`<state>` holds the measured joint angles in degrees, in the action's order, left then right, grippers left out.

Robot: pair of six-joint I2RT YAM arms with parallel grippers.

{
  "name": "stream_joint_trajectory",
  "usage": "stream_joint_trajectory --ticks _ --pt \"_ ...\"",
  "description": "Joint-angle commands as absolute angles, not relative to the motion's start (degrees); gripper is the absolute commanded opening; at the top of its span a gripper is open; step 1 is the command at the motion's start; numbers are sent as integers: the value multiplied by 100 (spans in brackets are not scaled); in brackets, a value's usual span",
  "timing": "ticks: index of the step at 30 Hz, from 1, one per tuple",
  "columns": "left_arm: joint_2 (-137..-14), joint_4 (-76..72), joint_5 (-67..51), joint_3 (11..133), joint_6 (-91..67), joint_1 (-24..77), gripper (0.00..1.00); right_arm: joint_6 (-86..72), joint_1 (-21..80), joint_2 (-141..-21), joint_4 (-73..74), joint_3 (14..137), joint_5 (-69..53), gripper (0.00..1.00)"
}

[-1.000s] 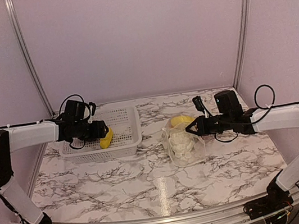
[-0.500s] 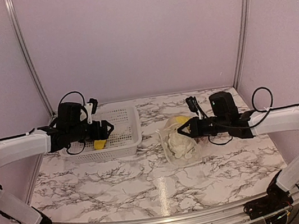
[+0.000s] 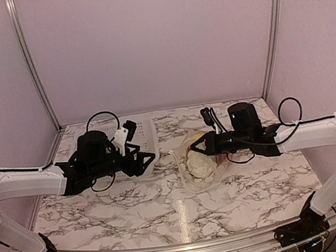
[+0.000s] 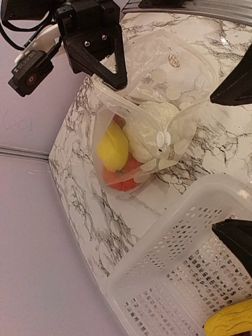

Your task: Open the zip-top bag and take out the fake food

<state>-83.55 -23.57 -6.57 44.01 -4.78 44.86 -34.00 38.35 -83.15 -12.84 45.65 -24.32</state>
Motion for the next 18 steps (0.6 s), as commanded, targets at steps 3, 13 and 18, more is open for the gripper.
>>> stream_joint_trajectory --ticks 3,13,18 --pt "-8666 -3524 -686 4241 349 5048 72 -3160 3895 -8461 -1041 4971 -2381 0" --pt "-9656 -4092 -463 4560 1202 5720 61 -2960 3895 -8484 -424 5073 -1702 0" --pt "-10411 -4301 -32 5080 1500 6088 60 -2958 3886 -8492 -262 5046 -1360 0"
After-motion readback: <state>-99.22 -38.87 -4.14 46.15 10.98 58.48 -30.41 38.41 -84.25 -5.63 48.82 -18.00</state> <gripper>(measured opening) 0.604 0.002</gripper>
